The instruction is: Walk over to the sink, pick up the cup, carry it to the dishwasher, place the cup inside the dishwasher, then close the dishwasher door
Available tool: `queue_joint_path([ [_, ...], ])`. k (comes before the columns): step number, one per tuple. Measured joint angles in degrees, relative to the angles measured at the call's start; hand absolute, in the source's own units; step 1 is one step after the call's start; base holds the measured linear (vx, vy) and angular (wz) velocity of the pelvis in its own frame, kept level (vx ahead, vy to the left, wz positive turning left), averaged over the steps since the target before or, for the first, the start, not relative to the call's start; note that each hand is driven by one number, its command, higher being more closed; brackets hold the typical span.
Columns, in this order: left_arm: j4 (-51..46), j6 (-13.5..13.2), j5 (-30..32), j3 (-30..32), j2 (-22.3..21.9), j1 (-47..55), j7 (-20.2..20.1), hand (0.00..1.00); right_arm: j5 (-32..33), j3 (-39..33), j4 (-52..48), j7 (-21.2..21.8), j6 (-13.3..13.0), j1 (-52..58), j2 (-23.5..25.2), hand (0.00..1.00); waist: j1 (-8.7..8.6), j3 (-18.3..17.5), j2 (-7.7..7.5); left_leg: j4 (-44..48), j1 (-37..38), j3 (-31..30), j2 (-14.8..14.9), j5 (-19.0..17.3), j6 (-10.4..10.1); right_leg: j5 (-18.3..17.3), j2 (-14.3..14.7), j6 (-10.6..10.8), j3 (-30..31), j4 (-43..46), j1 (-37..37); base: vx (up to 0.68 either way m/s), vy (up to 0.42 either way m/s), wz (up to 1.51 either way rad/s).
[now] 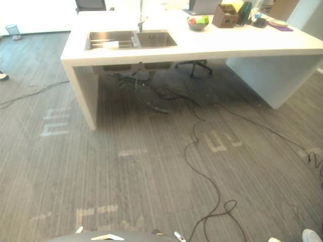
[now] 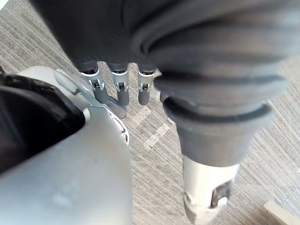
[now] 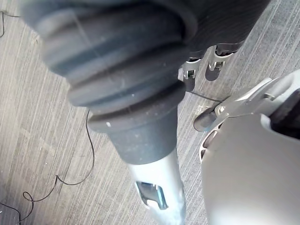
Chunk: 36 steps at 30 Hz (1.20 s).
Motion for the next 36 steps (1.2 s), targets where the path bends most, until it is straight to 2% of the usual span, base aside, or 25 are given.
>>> queue_joint_path([
  [2,0.0,-0.6,-0.2,-1.1,0.1,0.1,-0.1,0.00,0.1,-0.1,0.0,0.1,0.0,0.0,-0.1,0.00,-0.29,-0.1,-0.13,0.0,-0.1,-0.5,-0.2,-0.2,0.3,-2.9,-1.1,0.1,-0.3,5.9,-2.6,-0.01,0.020,0.13],
  [5,0.0,-2.5,-4.2,-3.2,0.9,0.6,-1.3,0.00,1.9,-0.3,-0.7,1.6,0.5,0.3,0.2,0.00,-0.12,-0.2,-1.53,0.1,0.0,-0.7,-2.4,-1.5,1.8,-9.9,-6.3,0.9,0.3,27.3,-12.1,0.00,0.059,0.16],
  [7,0.1,-4.1,-5.1,-3.6,1.3,0.7,-2.5,0.00,4.9,-1.2,-2.2,3.8,0.8,0.5,1.0,0.00,-0.13,-0.1,-2.12,2.1,-0.1,-0.5,-3.3,-2.4,1.9,-8.9,-9.4,-0.8,1.0,41.0,-18.8,0.03,0.056,-0.03],
  [8,-0.2,-6.1,-6.1,-4.4,1.2,0.5,-2.6,0.00,7.5,-1.2,-2.4,5.0,0.9,0.6,1.2,0.00,-0.33,0.5,-2.01,3.4,0.5,-0.4,-3.1,-3.4,2.4,-7.5,-10.4,-0.6,2.5,47.5,-22.3,0.09,0.028,-0.16],
  [10,-4.5,-8.4,-7.9,-6.7,1.0,-0.4,-2.5,0.00,9.9,-1.2,-3.3,6.2,1.1,0.7,1.7,0.00,-0.89,0.9,-2.84,5.8,1.1,-0.4,-2.3,-5.8,2.6,-9.8,-10.4,0.4,3.7,53.4,-26.3,0.15,-0.016,-0.15],
  [12,-12.9,-10.5,-10.8,-9.9,0.4,-7.0,-2.5,0.00,11.0,-1.1,-5.0,7.8,0.6,1.2,2.3,0.00,-1.08,2.3,-3.33,10.3,0.1,-1.4,-0.3,-8.6,1.8,-10.4,-9.9,0.9,2.8,51.9,-30.9,0.20,-0.118,0.12],
  [14,-18.5,-11.5,-10.8,-13.9,-0.7,-14.7,-2.2,0.00,13.2,-1.0,-5.5,8.7,-0.8,1.0,2.9,0.00,-1.81,3.8,-3.10,14.3,-0.8,-3.8,2.1,-11.0,0.6,-8.5,-9.1,1.7,1.5,43.0,-33.1,0.20,-0.145,0.39],
  [15,-22.8,-12.3,-10.5,-15.8,-1.5,-18.2,-1.4,0.00,14.6,-1.0,-6.2,8.6,-1.5,1.9,3.8,0.00,-2.35,4.4,-2.98,15.7,-0.7,-5.3,3.4,-12.7,-0.4,-6.1,-8.4,3.2,1.8,33.3,-32.7,0.21,-0.156,0.32],
  [17,-29.6,-13.8,-10.0,-16.8,-3.4,-19.9,0.0,0.00,16.0,-1.1,-6.7,8.1,-1.6,3.3,4.5,0.00,-2.85,4.7,-3.00,17.8,1.3,-7.1,4.3,-16.1,-2.3,-4.6,-8.4,4.7,2.0,23.3,-30.1,0.42,-0.293,0.43],
  [19,-36.0,-14.7,-9.0,-17.4,-5.0,-18.6,1.0,0.00,16.4,-1.2,-6.8,6.6,-0.9,4.7,4.5,0.00,-2.96,4.6,-3.23,18.8,4.9,-9.1,4.6,-20.0,-3.8,-5.4,-10.4,5.0,2.1,22.5,-25.4,0.52,-0.372,0.58],
  [20,-39.0,-15.2,-8.1,-17.7,-6.1,-17.5,2.2,0.00,16.8,-2.0,-7.3,5.6,-0.2,5.0,3.9,0.00,-3.14,4.8,-1.01,18.6,6.6,-10.1,6.7,-21.2,-4.1,-3.8,-10.0,5.0,0.5,28.0,-25.9,0.51,-0.349,0.65],
  [21,-42.6,-15.3,-6.7,-18.5,-6.3,-16.2,3.7,0.00,16.9,-2.8,-8.7,4.8,0.0,5.1,3.2,0.00,-3.15,4.2,0.88,18.8,6.8,-11.6,7.8,-21.4,-3.7,-5.0,-9.7,3.4,0.3,33.1,-27.7,0.50,-0.323,0.59],
  [22,-44.4,-15.5,-5.9,-18.6,-6.3,-15.5,4.3,0.00,16.9,-2.9,-9.0,4.6,0.0,4.8,2.9,0.00,-3.09,4.4,1.37,19.9,6.5,-11.6,8.1,-21.1,-4.1,-6.2,-9.8,1.6,0.4,35.6,-28.3,0.49,-0.308,0.57],
  [23,-46.9,-15.5,-5.0,-18.9,-6.6,-14.0,5.4,0.00,16.9,-3.4,-9.0,4.6,0.0,4.0,2.4,0.00,-3.05,4.2,1.97,24.3,5.1,-12.6,8.3,-19.9,-4.3,-10.2,-10.4,0.4,-0.2,39.6,-28.3,0.59,-0.406,0.43],
  [25,-50.7,-15.5,-3.2,-19.5,-6.8,-11.3,6.2,0.00,16.9,-3.4,-9.0,4.8,-0.1,4.0,2.4,0.00,-3.12,4.0,2.16,31.9,3.5,-15.2,9.4,-16.2,-4.5,-15.2,-10.5,0.1,-1.8,42.6,-25.5,0.52,-0.370,0.41],
  [27,-56.1,-15.6,-1.5,-21.9,-6.7,-8.4,6.2,0.00,16.3,-3.1,-9.0,4.9,-0.4,4.6,1.8,0.00,-2.86,2.0,3.42,45.9,-3.2,-19.1,12.2,-7.8,-7.8,-19.8,-8.9,0.0,-4.7,43.1,-21.7,0.45,-0.262,0.36],
  [28,-57.4,-15.6,-1.4,-22.3,-6.8,-7.8,6.2,0.00,15.9,-2.7,-9.0,4.9,-0.6,4.3,1.5,0.00,-2.54,2.0,3.47,50.2,-5.3,-19.2,13.4,-3.4,-8.2,-20.6,-7.6,-0.3,-5.0,42.2,-20.1,0.52,-0.279,0.31],
  [29,-60.2,-15.7,-1.1,-22.9,-7.2,-6.7,6.2,0.00,15.7,-1.8,-9.0,4.9,-0.8,4.1,0.5,0.00,-2.37,2.2,4.39,61.4,-11.5,-18.9,15.7,-0.3,-6.4,-21.3,-4.7,-1.3,-4.8,39.0,-16.3,0.33,-0.147,0.24],
  [30,-61.4,-15.6,-1.1,-23.4,-7.3,-6.5,6.2,0.00,15.8,-1.5,-8.9,4.7,-0.8,4.0,0.3,0.00,-2.02,2.3,4.47,66.2,-14.9,-18.4,15.7,-3.4,-4.8,-21.6,-3.9,-1.9,-4.8,37.5,-14.5,0.40,-0.131,0.22],
  [31,-63.3,-15.6,-1.2,-23.4,-7.0,-6.1,6.3,0.00,15.9,-1.0,-8.6,4.5,-0.8,3.6,0.0,0.00,-1.04,2.6,3.88,69.7,-20.1,-16.7,13.7,-8.7,-2.8,-21.7,-3.3,-2.3,-4.8,34.1,-10.6,0.34,-0.060,0.03],
  [32,-64.4,-15.6,-1.2,-23.5,-6.4,-6.0,6.3,0.00,16.0,-1.0,-7.8,4.5,-0.6,2.8,-0.5,0.00,-0.10,2.7,3.31,67.5,-23.1,-14.9,11.2,-11.5,-1.8,-21.5,-3.3,-2.5,-4.8,31.0,-7.6,0.54,-0.049,-0.23],
  [33,-66.7,-15.7,-1.1,-24.1,-5.4,-5.9,6.3,0.00,16.0,-0.9,-6.5,4.6,-0.5,1.1,-0.8,0.00,1.24,2.6,2.57,58.7,-26.0,-12.3,7.8,-13.4,-1.0,-20.2,-3.6,-1.5,-4.8,26.5,-3.9,0.58,-0.002,-0.41],
  [34,-69.9,-16.2,-0.9,-24.6,-4.0,-6.0,6.2,0.00,15.8,0.3,-6.5,4.7,-0.6,-0.2,-0.8,0.00,2.03,2.7,1.79,44.3,-27.3,-10.6,4.7,-12.7,-0.7,-19.1,-4.1,0.5,-4.4,23.3,-1.3,0.58,0.009,-0.37],
  [35,-71.6,-16.5,-0.3,-25.1,-3.7,-6.1,6.2,0.00,15.9,0.9,-6.7,4.8,-0.9,-0.7,-0.9,0.00,2.08,2.7,1.59,36.0,-27.8,-10.1,3.1,-10.6,-0.6,-19.3,-4.3,1.0,-4.4,22.3,-0.3,0.54,0.050,-0.29],
  [36,-73.7,-17.8,0.9,-25.9,-3.5,-6.0,6.2,0.00,15.8,1.6,-6.5,4.9,-1.2,-1.4,-1.3,0.00,2.33,2.7,1.93,21.8,-28.3,-11.6,0.8,-2.0,-0.6,-20.1,-4.0,2.3,-3.4,21.5,1.7,0.45,0.068,-0.31],
])
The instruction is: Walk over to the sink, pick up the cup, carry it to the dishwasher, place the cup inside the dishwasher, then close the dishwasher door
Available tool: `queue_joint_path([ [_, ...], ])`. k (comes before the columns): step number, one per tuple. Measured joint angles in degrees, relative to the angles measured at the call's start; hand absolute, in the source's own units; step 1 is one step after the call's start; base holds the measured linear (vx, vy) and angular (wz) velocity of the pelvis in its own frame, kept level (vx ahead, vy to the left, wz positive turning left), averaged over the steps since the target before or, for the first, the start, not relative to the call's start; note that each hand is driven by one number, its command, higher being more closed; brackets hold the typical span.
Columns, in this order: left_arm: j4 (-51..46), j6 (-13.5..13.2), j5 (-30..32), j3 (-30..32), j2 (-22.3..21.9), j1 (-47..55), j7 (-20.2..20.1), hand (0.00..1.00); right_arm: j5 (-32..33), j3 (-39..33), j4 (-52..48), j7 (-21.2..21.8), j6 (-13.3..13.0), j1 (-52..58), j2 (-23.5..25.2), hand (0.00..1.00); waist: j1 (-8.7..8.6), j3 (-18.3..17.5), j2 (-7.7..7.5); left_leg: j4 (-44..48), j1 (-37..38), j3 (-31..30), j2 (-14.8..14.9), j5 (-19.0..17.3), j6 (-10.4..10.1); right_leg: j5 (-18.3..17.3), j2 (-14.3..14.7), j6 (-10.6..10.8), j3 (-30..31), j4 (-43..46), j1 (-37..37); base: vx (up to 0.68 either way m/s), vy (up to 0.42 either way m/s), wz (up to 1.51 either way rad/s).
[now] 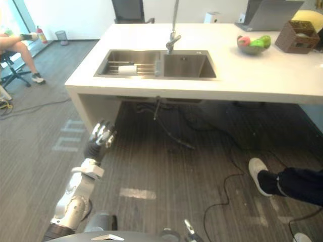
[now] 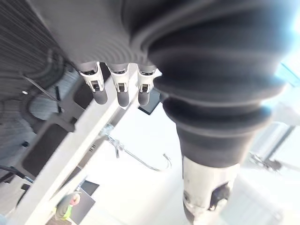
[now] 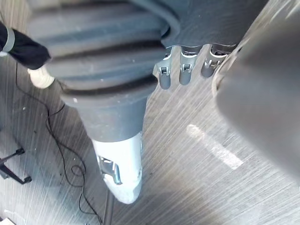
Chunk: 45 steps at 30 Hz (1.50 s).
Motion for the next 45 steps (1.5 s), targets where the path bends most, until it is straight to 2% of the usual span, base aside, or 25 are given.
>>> queue_joint_path([
  [1,-0.6,-0.6,0.5,-0.5,-0.1,0.2,0.1,0.00,0.0,0.3,0.1,-0.1,0.0,-0.4,-0.2,0.00,0.63,-0.2,0.30,-2.7,0.3,-0.7,-0.3,5.1,-0.5,-0.6,0.5,0.7,1.1,-0.4,0.8,0.59,0.104,-0.61],
  [2,-0.7,-1.3,0.9,-0.8,-0.1,0.2,0.5,0.00,-0.1,0.7,1.7,-0.3,0.0,-2.1,0.4,0.00,1.30,-0.9,-0.16,-2.4,1.4,0.8,-0.7,10.8,2.6,-1.0,1.0,1.4,4.0,-1.9,2.9,0.59,0.102,-0.33],
  [3,-0.5,-1.2,0.9,-0.6,0.2,-1.1,1.5,0.00,-0.1,0.6,2.7,-0.4,0.7,-3.4,1.4,0.00,0.01,-1.3,-1.68,-0.5,0.9,3.6,-0.9,9.3,4.3,0.7,0.1,1.2,5.5,-3.3,4.0,0.58,0.116,-0.07],
  [4,-0.7,-1.2,0.9,-0.3,0.1,-2.1,1.9,0.00,-0.1,0.6,2.9,-0.5,1.2,-3.9,1.5,0.00,-0.21,-1.2,-1.74,1.7,0.3,4.4,-0.5,7.1,4.9,1.6,0.1,1.3,6.0,-3.4,4.5,0.53,0.144,0.07],
  [6,-3.4,-1.2,0.8,2.8,-0.2,-3.4,2.7,0.00,-0.1,0.2,6.7,-2.2,2.4,-4.5,0.8,0.00,1.36,-1.5,-2.27,6.7,2.4,4.8,0.3,-0.3,4.4,4.9,-0.3,2.2,9.7,3.3,3.8,0.45,0.147,-0.31],
  [7,-4.4,-1.2,0.8,3.5,-0.3,-3.5,2.9,0.00,-0.2,-0.7,7.7,-2.7,2.6,-4.3,0.6,0.00,1.45,-2.1,-2.65,6.2,3.2,5.2,0.0,-1.4,4.6,5.4,-0.6,2.7,10.8,7.1,2.4,0.50,0.147,-0.29],
  [9,-9.2,0.2,0.9,6.7,0.7,-4.4,4.9,0.00,-2.5,-5.2,11.8,-3.0,3.9,-3.3,0.6,0.00,1.73,-3.0,-4.75,1.6,9.1,7.0,-3.3,-2.6,5.5,13.1,-4.9,12.9,16.4,27.8,-6.2,0.46,0.125,-0.07],
  [10,-10.4,0.3,0.9,7.2,1.1,-4.8,5.1,0.00,-3.5,-6.5,12.3,-3.0,4.2,-2.6,0.7,0.00,1.52,-3.0,-5.01,1.4,10.3,6.9,-4.0,-2.8,5.6,14.8,-6.3,12.9,16.4,33.6,-8.4,0.38,0.064,0.14],
  [12,-13.1,1.0,3.2,7.7,2.0,-5.0,5.5,0.00,-6.2,-9.5,13.4,-2.8,4.8,-0.3,2.2,0.00,1.20,-2.7,-4.77,-2.4,16.5,6.4,-5.4,-3.2,5.7,15.1,-10.1,11.4,12.3,47.5,-13.8,0.36,0.034,0.11],
  [13,-14.1,1.1,4.9,7.7,2.0,-5.0,6.4,0.00,-6.3,-11.9,13.0,-2.7,4.4,0.3,2.9,0.00,1.01,-2.4,-3.97,-4.6,19.2,6.3,-5.3,-3.1,5.5,13.4,-11.7,7.9,9.3,49.2,-15.6,0.24,0.005,-0.07],
  [15,-15.2,0.4,7.9,7.8,2.8,-5.3,7.9,0.00,-5.5,-13.3,12.5,-3.0,3.4,0.5,3.2,0.00,0.37,-2.8,-2.73,-8.5,22.6,6.7,-4.2,-2.9,5.0,7.9,-13.6,-0.2,3.9,43.5,-20.4,0.21,-0.049,-0.18],
  [16,-15.2,-0.5,8.4,8.3,3.5,-5.9,8.6,0.00,-5.4,-13.3,11.5,-3.1,3.4,0.7,3.2,0.00,-0.08,-2.6,-2.27,-8.6,22.6,6.6,-3.2,-3.3,4.2,6.7,-12.8,-0.6,3.0,37.2,-21.8,0.17,-0.155,-0.07],
  [18,-15.0,-1.6,9.5,9.6,4.8,-7.4,9.7,0.00,-5.7,-11.5,10.9,-2.9,3.4,1.6,3.2,0.00,-0.78,-2.5,-2.02,-7.1,22.5,5.8,-0.6,-4.9,1.8,8.1,-8.9,0.0,4.3,15.9,-21.6,0.19,-0.276,0.15],
  [19,-15.1,-2.5,10.2,10.5,5.8,-8.0,10.1,0.00,-6.3,-10.0,11.0,-2.5,3.5,2.6,3.4,0.00,-1.04,-2.8,-2.87,-5.9,22.2,4.7,-0.3,-5.9,0.7,12.6,-8.0,-0.1,5.5,8.0,-20.5,0.23,-0.312,0.40],
  [20,-15.1,-3.6,11.0,11.9,6.8,-8.4,10.5,0.00,-7.0,-8.0,11.0,-2.3,3.5,3.6,3.6,0.00,-1.34,-3.1,-4.31,-4.6,21.8,3.4,-0.6,-7.1,-0.5,17.5,-8.1,1.5,6.1,3.5,-19.4,0.27,-0.363,0.45],
  [21,-15.1,-4.9,11.0,13.8,6.1,-8.5,11.1,0.00,-9.0,-6.3,11.0,-1.4,3.7,4.1,2.6,0.00,-1.15,-3.5,-3.05,-3.1,21.3,2.0,1.4,-8.3,-1.8,15.3,-6.1,2.1,5.0,1.0,-17.0,0.26,-0.346,0.39],
  [22,-15.3,-5.4,11.0,14.6,5.8,-8.6,11.1,0.00,-11.0,-5.2,11.0,-0.5,3.8,4.3,1.1,0.00,-0.91,-3.7,-1.36,-3.2,21.1,1.5,3.1,-8.4,-2.0,15.5,-4.4,1.4,3.8,-0.8,-15.9,0.23,-0.315,0.23],
  [24,-15.9,-5.7,11.1,15.7,5.8,-9.0,10.5,0.00,-13.8,-3.9,11.0,0.3,4.7,3.8,-1.4,0.00,-0.01,-4.6,0.31,-5.3,21.4,0.6,5.6,-7.6,-2.7,15.6,-1.4,0.0,1.8,-3.8,-14.6,0.16,-0.212,0.17],
  [30,-19.4,-4.0,11.1,18.7,6.8,-10.5,9.1,0.00,-14.8,-4.4,10.3,3.0,6.2,3.3,-1.5,0.00,2.47,-7.2,-0.22,-9.0,22.2,-0.1,7.1,-4.3,-3.2,15.4,0.7,-1.1,0.1,-7.8,-13.2,0.08,-0.123,0.11],
  [35,-17.6,-2.9,10.6,19.5,9.0,-10.8,10.4,0.00,-14.5,-7.9,11.0,4.7,7.2,3.2,0.0,0.00,2.51,-8.3,-1.81,-9.8,20.5,-2.0,5.6,-2.5,-2.7,17.2,-0.2,-0.5,-1.6,-10.3,-12.7,-0.01,-0.001,0.22],
  [40,-13.7,-2.9,8.7,20.5,9.4,-11.6,11.1,0.00,-11.3,-11.6,11.2,4.7,7.0,3.8,0.9,0.00,1.92,-7.9,-1.29,-10.2,19.5,-4.6,4.0,-1.5,-2.1,17.9,-1.6,-0.1,-3.6,-12.1,-11.2,-0.08,0.027,0.30],
  [42,-13.8,-2.9,8.5,20.5,9.5,-11.8,11.2,0.00,-11.2,-10.8,10.9,4.6,6.5,3.7,0.7,0.00,1.58,-7.2,-0.05,-9.3,18.9,-4.5,4.6,-3.2,0.5,18.0,-1.3,0.0,-4.1,-11.9,-11.0,-0.12,-0.012,0.26],
  [43,-13.7,-3.0,8.1,20.5,10.0,-11.7,11.3,0.00,-11.2,-9.4,10.6,4.6,5.9,3.8,0.3,0.00,1.76,-6.0,0.81,-6.1,18.1,-4.9,5.6,-4.1,0.4,14.4,0.0,-1.5,-1.7,-4.7,-11.2,-0.11,-0.057,0.19],
  [44,-13.7,-2.9,8.0,20.4,10.4,-11.7,11.3,0.00,-11.2,-9.1,10.5,4.6,5.7,3.8,0.3,0.00,1.68,-5.8,0.59,-4.5,17.8,-4.9,5.5,-4.4,0.7,12.9,0.1,-1.9,-1.2,-2.8,-11.2,-0.09,-0.091,0.32],
  [45,-13.8,-3.0,8.0,20.5,11.5,-11.5,11.3,0.00,-11.3,-8.4,10.5,4.6,5.5,4.0,0.4,0.00,0.96,-5.4,-0.37,2.2,15.0,-3.2,5.2,-6.4,0.8,7.7,-0.1,-1.5,-0.6,-0.8,-10.1,-0.06,-0.063,0.34],
])
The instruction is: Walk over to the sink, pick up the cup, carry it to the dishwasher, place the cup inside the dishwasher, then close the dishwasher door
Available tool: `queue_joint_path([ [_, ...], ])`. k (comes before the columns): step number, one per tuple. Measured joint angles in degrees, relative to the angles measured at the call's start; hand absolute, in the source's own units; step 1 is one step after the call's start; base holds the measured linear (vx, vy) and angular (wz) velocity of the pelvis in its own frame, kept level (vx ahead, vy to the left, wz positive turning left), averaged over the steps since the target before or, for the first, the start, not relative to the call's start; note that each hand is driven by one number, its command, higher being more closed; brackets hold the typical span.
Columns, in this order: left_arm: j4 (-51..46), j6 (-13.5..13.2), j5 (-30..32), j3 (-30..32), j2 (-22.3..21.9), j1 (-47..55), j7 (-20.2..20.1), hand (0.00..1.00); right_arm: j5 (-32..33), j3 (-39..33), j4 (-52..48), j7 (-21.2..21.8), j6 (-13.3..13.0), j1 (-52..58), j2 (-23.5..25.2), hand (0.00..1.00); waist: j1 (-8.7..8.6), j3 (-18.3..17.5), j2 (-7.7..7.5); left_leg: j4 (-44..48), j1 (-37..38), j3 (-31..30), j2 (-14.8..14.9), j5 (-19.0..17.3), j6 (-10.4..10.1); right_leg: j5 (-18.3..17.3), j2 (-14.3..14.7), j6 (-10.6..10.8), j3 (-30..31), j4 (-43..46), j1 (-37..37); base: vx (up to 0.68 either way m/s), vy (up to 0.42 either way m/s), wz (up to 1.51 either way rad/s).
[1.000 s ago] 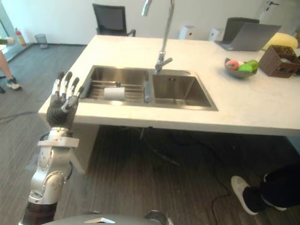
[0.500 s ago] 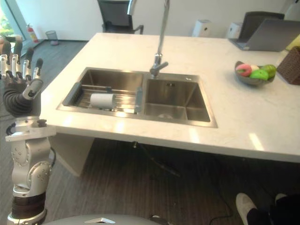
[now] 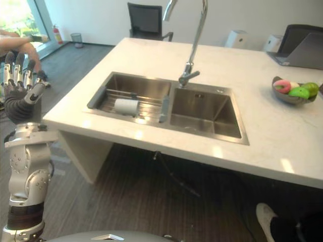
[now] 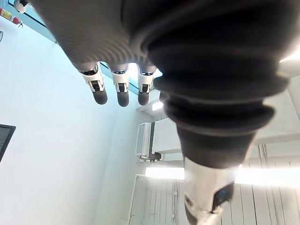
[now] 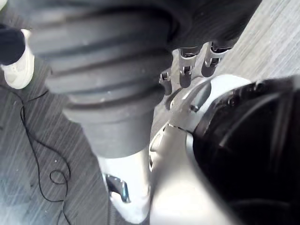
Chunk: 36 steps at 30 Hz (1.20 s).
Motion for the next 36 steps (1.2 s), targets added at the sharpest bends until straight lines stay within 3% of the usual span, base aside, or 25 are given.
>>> queue_joint_path([
  [1,0.0,-0.1,-0.2,0.1,-0.3,0.5,0.0,0.00,0.0,0.1,0.1,-0.1,-0.1,-0.1,-0.1,0.00,-0.27,0.5,1.06,2.5,-0.8,0.1,0.8,-1.0,-0.3,-0.3,0.6,-0.3,-0.4,-0.1,0.5,-0.12,-0.040,0.33],
  [2,-0.1,-0.2,-0.7,0.1,-0.1,1.7,-0.2,0.00,0.0,0.1,-0.1,-0.1,-0.3,0.2,-0.2,0.00,0.07,0.8,0.90,4.6,-1.5,0.1,1.1,-0.5,-0.2,0.3,1.2,-0.8,0.2,-1.5,1.5,-0.14,-0.035,-0.01],
  [3,-0.2,-1.2,-1.2,0.1,0.1,2.7,-0.4,0.00,0.0,0.1,-0.4,0.0,-0.2,0.2,-0.4,0.00,0.82,0.7,0.97,2.9,-1.1,0.2,0.8,1.2,0.0,0.8,1.0,-1.0,1.2,-1.9,1.0,-0.13,-0.045,-0.17],
  [6,-2.4,-3.7,-1.4,0.2,0.0,2.8,-1.0,0.00,0.3,0.5,-2.2,0.4,1.1,0.2,-1.1,0.00,0.44,0.8,2.43,-7.0,1.8,3.2,1.2,3.1,-1.8,1.9,1.7,-1.0,2.9,-2.3,-1.5,-0.11,-0.024,-0.27],
  [7,-3.5,-3.5,-3.8,0.3,-1.3,1.7,-1.5,0.00,4.5,4.6,-4.0,1.6,1.4,0.4,-0.9,0.00,0.09,1.2,1.63,-14.2,3.5,7.3,-0.6,8.4,-2.5,10.3,0.1,0.8,-0.6,-12.5,1.2,-0.02,0.006,-0.15],
  [13,-3.5,-3.4,-3.8,-0.3,-2.7,1.7,-1.5,0.00,4.6,4.6,-4.0,1.5,1.3,1.1,-0.9,0.00,-0.26,0.7,1.49,-14.4,3.9,8.1,-0.6,8.1,-2.8,10.3,0.2,0.8,0.2,-12.0,0.8,0.00,0.000,-0.07],
  [17,-1.9,-2.8,-3.9,-6.3,-6.4,1.7,-1.4,0.00,5.6,4.8,-4.1,0.2,0.6,1.2,-0.4,0.00,-1.36,-0.3,1.11,-14.8,4.7,9.1,-0.8,7.3,-2.4,9.8,-0.2,1.0,1.2,-10.9,0.6,0.01,0.013,-0.12],
  [20,2.6,-0.4,-6.1,-12.9,-9.9,1.7,-1.2,0.00,5.6,5.4,-4.2,-1.3,-0.2,1.4,0.2,0.00,-2.87,-2.6,0.52,-17.1,5.2,10.0,-1.4,7.9,-2.4,9.4,-1.0,1.6,1.2,-10.4,-0.2,0.05,0.024,0.02],
  [23,8.1,2.6,-6.6,-17.3,-13.2,1.7,-1.2,0.00,5.8,5.7,-4.6,-3.5,-2.3,1.7,0.6,0.00,-3.29,-3.5,-0.02,-20.2,6.8,11.0,-2.2,8.9,-2.3,9.0,-1.7,2.2,1.3,-10.1,-0.1,0.07,0.033,0.04],
  [26,13.7,4.8,-6.8,-17.8,-12.1,1.7,-1.3,0.00,5.5,4.5,-4.6,-5.7,-2.3,1.4,0.6,0.00,-4.76,-3.9,-0.06,-21.9,7.9,9.7,-2.7,10.5,-2.5,9.4,-1.8,2.7,0.4,-11.7,1.5,0.10,0.014,0.20],
  [32,18.3,5.7,-7.4,-16.1,-8.5,1.8,-1.5,0.00,4.4,-1.0,-3.8,-6.2,-1.8,0.2,2.6,0.00,-4.84,-3.2,-1.31,-22.4,9.1,8.3,-2.8,10.5,-2.7,10.4,-1.1,2.9,-0.9,-15.0,4.3,0.05,-0.004,0.11],
  [34,18.4,5.8,-7.3,-15.0,-9.1,1.7,-1.5,0.00,3.0,-1.9,-3.6,-6.3,-2.1,0.1,3.0,0.00,-4.58,-2.6,-1.98,-22.1,9.0,8.5,-3.1,10.0,-2.6,8.2,-2.3,3.0,-0.4,-10.4,2.5,-0.03,0.013,-0.03],
  [35,18.4,5.8,-7.2,-14.4,-9.6,1.8,-1.5,0.00,2.2,-2.2,-3.5,-6.5,-2.2,0.3,3.6,0.00,-4.76,-1.7,-3.04,-21.2,9.3,8.4,-3.8,8.8,-2.6,5.0,-4.1,3.0,-0.1,-3.2,0.2,-0.08,-0.002,0.00],
  [36,18.4,5.8,-7.0,-14.2,-9.5,1.8,-1.4,0.00,2.2,-2.2,-3.5,-6.7,-2.2,0.5,4.1,0.00,-4.76,-1.1,-3.35,-20.4,9.6,8.3,-4.0,8.1,-2.8,3.9,-5.0,2.5,0.9,1.0,-1.3,-0.09,0.000,-0.02],
])
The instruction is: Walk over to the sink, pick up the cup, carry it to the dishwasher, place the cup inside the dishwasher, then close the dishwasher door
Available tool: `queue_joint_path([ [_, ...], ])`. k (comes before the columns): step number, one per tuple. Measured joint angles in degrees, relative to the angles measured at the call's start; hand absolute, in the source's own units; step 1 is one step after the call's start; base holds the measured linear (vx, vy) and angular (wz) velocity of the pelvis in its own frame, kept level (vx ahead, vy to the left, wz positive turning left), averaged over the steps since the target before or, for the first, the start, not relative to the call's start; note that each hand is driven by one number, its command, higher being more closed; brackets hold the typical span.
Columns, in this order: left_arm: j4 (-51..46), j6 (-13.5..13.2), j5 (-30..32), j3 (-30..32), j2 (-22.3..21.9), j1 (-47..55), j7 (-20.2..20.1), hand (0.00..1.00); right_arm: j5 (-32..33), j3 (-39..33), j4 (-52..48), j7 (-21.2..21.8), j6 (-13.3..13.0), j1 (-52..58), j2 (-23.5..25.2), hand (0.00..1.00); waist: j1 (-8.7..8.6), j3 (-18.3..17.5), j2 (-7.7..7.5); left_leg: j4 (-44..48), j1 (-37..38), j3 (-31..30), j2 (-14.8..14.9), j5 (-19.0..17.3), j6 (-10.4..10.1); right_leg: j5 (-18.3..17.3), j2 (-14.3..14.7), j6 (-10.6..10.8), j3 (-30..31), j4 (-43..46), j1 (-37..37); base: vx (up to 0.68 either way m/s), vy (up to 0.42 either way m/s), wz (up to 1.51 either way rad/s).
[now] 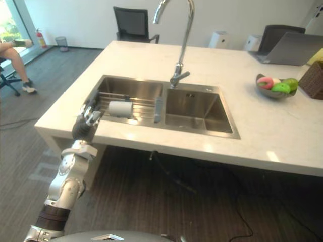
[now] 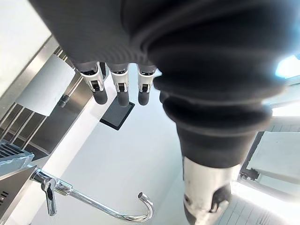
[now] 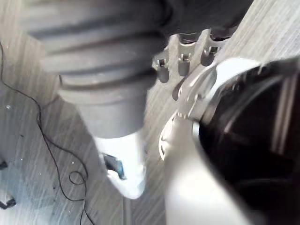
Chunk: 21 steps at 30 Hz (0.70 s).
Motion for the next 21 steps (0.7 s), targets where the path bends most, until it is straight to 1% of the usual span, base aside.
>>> queue_joint_path([
  [1,0.0,-0.1,0.4,0.4,-0.1,0.0,0.2,0.00,0.0,-0.1,0.0,-0.3,-0.3,0.1,0.2,0.00,-0.17,0.2,-0.05,0.9,-0.1,0.0,0.0,-0.4,0.0,-0.1,-0.4,0.0,0.9,2.9,-1.3,-0.06,0.018,-0.08],
  [2,-0.2,-0.5,2.4,1.0,0.0,0.0,0.8,0.00,0.0,-0.3,0.1,-0.4,-0.5,0.2,0.2,0.00,-0.39,0.3,-0.15,2.0,-0.3,-0.1,0.0,-0.7,0.3,-0.2,-0.4,-0.1,2.1,3.9,-1.7,-0.03,0.018,-0.06],
  [3,-0.2,-0.7,3.8,1.3,0.1,0.0,1.5,0.00,-0.1,-0.6,0.2,-0.4,-0.5,0.4,0.3,0.00,-0.57,0.3,0.10,2.6,-0.7,-0.2,0.0,-0.9,0.2,-0.3,-0.3,-0.2,2.2,3.5,-1.7,0.00,0.000,0.00],
  [4,-0.6,-0.9,5.5,2.0,0.1,0.0,2.3,0.00,-0.3,-1.1,0.5,-0.4,-0.8,0.5,0.6,0.00,-0.69,0.3,0.01,3.4,-1.3,-0.3,-0.1,-1.2,0.2,-0.7,-0.3,-0.5,2.2,2.3,-1.2,-0.01,-0.009,0.04],
  [5,-0.8,-1.3,9.0,3.1,0.1,-0.1,3.7,0.00,-1.0,-1.3,1.1,-0.4,-1.0,0.6,0.9,0.00,-0.90,0.3,-0.42,4.0,-1.8,-0.6,-0.2,-1.5,0.1,-1.3,-0.2,-0.2,2.0,0.2,-0.1,-0.01,-0.052,0.12],
  [6,-1.0,-1.5,12.7,4.5,0.2,-0.1,5.5,0.00,-1.3,-1.9,1.8,-0.4,-0.9,0.8,0.9,0.00,-1.06,0.5,-0.07,4.9,-2.2,-1.2,0.1,-1.8,0.1,-1.3,0.3,0.7,1.4,-2.0,1.3,-0.01,-0.061,0.21],
  [7,-2.1,-1.6,15.3,5.8,0.5,-0.1,7.0,0.00,-1.6,-2.3,1.8,-0.3,-0.8,1.3,0.8,0.00,-0.90,0.7,0.25,5.4,-2.1,-1.7,0.5,-2.3,-0.4,-1.3,0.9,0.6,0.8,-3.2,2.4,-0.01,-0.061,0.20],
  [8,-3.1,-1.7,16.3,6.2,0.8,-0.1,8.0,0.00,-1.8,-2.3,1.8,-0.2,-0.6,1.5,0.6,0.00,-0.67,0.9,0.97,5.8,-2.3,-1.7,0.9,-2.7,-0.5,-1.6,1.1,0.3,0.6,-3.4,2.5,-0.01,-0.044,0.11],
  [9,-5.9,-2.6,17.0,7.1,1.7,-0.1,9.4,0.00,-2.2,-2.2,1.8,0.1,0.2,1.6,-0.1,0.00,-0.20,0.7,0.92,7.7,-2.7,-1.6,1.5,-4.1,-0.5,-2.1,1.6,0.4,0.6,-3.2,2.8,0.00,-0.074,-0.03],
  [10,-8.9,-3.9,17.4,7.6,2.9,-0.1,10.5,0.00,-2.4,-2.0,1.7,0.7,0.8,1.7,-0.6,0.00,0.20,1.0,2.16,10.2,-3.6,-1.3,2.3,-5.5,-1.2,-3.2,2.1,0.4,0.8,-2.5,2.7,0.03,-0.083,-0.08],
  [11,-10.5,-4.6,17.4,8.0,3.5,-0.1,11.0,0.00,-2.7,-1.5,1.7,0.8,1.2,1.5,-1.0,0.00,0.49,0.9,2.33,12.1,-3.7,-1.0,2.9,-5.7,-1.5,-3.9,2.3,0.2,1.2,-2.0,2.8,0.06,-0.049,-0.02],
  [12,-13.7,-5.7,17.5,8.4,5.1,-0.6,11.7,0.00,-3.5,0.6,1.7,0.9,1.5,1.1,-1.7,0.00,0.66,1.5,2.40,22.2,-7.2,-1.0,3.8,-7.4,-2.4,-4.7,2.6,-0.2,2.1,-1.5,3.4,0.06,-0.072,0.02],
  [13,-16.5,-6.4,17.4,8.5,6.3,-0.6,12.6,0.00,-3.9,2.2,1.7,0.8,2.0,1.2,-3.1,0.00,0.66,2.0,3.06,35.0,-12.7,-1.5,5.2,-6.1,-2.5,-5.4,2.7,-0.7,2.6,-1.2,4.5,0.06,-0.063,0.01],
  [14,-17.6,-6.9,17.3,8.9,6.6,-0.8,12.7,0.00,-3.9,2.4,1.6,0.8,2.4,0.9,-3.8,0.00,0.73,2.2,2.73,40.0,-14.7,-1.6,5.9,-4.6,-2.5,-5.4,2.8,-1.1,3.3,-1.3,5.4,0.05,-0.061,-0.16],
  [15,-18.8,-8.0,17.0,10.1,7.0,-0.9,12.8,0.00,-3.9,2.5,1.6,0.8,2.7,0.0,-4.2,0.00,1.32,2.8,2.78,45.6,-17.3,-1.8,6.4,-3.9,-2.0,-5.6,2.4,-1.2,3.6,-1.9,7.3,0.09,0.012,-0.29],
  [16,-18.7,-9.1,16.5,11.2,7.8,-1.5,12.5,0.00,-3.9,2.2,1.7,0.9,2.7,-0.4,-5.1,0.00,1.84,2.8,3.42,40.9,-17.0,-1.8,6.0,-6.2,-0.9,-5.7,1.9,-1.0,3.7,-2.5,8.7,0.09,0.030,-0.31],
  [17,-18.7,-9.4,16.1,11.8,8.3,-1.9,12.3,0.00,-3.9,2.3,1.7,1.1,2.7,-0.7,-5.4,0.00,1.83,2.8,3.93,36.4,-16.6,-1.8,5.9,-5.9,-0.4,-5.7,1.8,-1.0,3.9,-2.9,9.1,0.12,0.069,-0.26],
  [18,-19.0,-10.0,15.7,12.6,9.3,-2.3,11.9,0.00,-3.9,2.5,1.6,1.7,2.9,-1.0,-5.8,0.00,1.86,2.8,4.62,26.6,-15.7,-1.8,5.8,-4.2,0.9,-5.7,1.8,-0.8,4.4,-3.6,9.6,0.16,0.140,-0.25],
  [19,-19.7,-10.3,15.6,12.9,9.7,-2.3,11.3,0.00,-4.1,3.9,1.4,1.9,3.0,-1.9,-5.8,0.00,1.91,2.8,4.61,18.2,-14.8,-1.8,5.8,-1.8,1.6,-5.9,1.5,-0.4,5.0,-4.1,9.8,0.18,0.175,-0.26],
  [20,-19.8,-10.3,15.6,13.1,9.7,-2.3,11.1,0.00,-4.4,4.3,1.3,2.0,3.1,-1.9,-5.8,0.00,1.94,2.7,4.59,14.9,-14.3,-1.8,5.9,-0.7,1.6,-6.2,1.2,0.2,5.2,-4.0,9.9,0.21,0.218,-0.23],
  [21,-19.8,-10.2,15.3,13.4,9.8,-2.4,10.7,0.00,-4.5,4.2,1.3,2.1,3.5,-1.9,-6.5,0.00,1.85,2.5,5.73,10.0,-13.0,-1.7,6.4,0.9,0.4,-7.2,1.6,2.1,5.4,-3.0,10.1,0.24,0.219,-0.18],
])
